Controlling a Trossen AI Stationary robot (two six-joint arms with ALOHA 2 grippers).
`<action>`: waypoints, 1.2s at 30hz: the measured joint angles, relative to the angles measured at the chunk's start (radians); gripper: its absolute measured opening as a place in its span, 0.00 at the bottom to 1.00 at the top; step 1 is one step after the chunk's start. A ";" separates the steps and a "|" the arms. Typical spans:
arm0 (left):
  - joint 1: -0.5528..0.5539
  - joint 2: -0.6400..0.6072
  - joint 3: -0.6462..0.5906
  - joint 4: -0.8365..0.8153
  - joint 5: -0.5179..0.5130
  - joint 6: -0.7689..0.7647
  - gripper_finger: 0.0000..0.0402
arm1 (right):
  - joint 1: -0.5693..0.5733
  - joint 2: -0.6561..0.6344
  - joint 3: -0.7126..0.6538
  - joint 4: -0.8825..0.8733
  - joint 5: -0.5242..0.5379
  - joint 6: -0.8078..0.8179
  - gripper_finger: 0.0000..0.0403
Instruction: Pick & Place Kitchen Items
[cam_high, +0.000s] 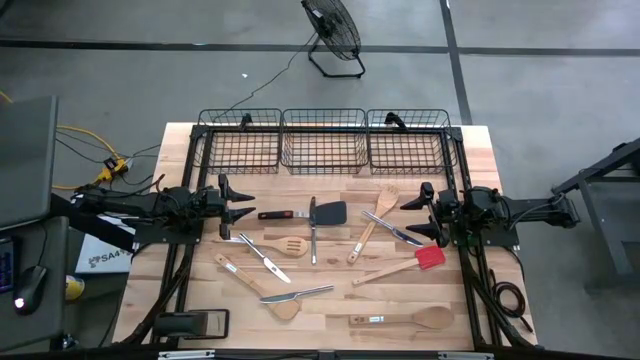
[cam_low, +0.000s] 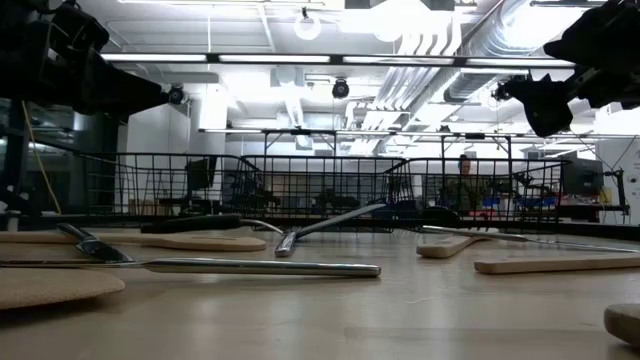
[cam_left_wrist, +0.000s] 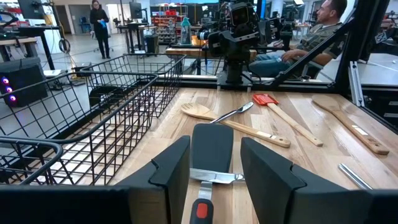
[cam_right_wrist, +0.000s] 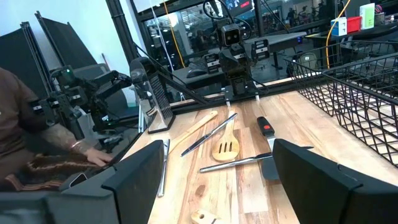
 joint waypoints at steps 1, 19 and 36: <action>0.000 0.000 0.000 0.000 0.000 0.000 0.35 | 0.000 0.000 0.000 0.000 0.001 0.000 0.73; 0.000 0.000 0.000 0.000 0.000 0.000 0.35 | 0.000 0.000 0.000 0.048 0.051 0.054 0.73; 0.000 0.000 0.000 0.000 0.000 0.000 0.35 | 0.000 0.015 0.039 0.120 0.436 0.318 0.73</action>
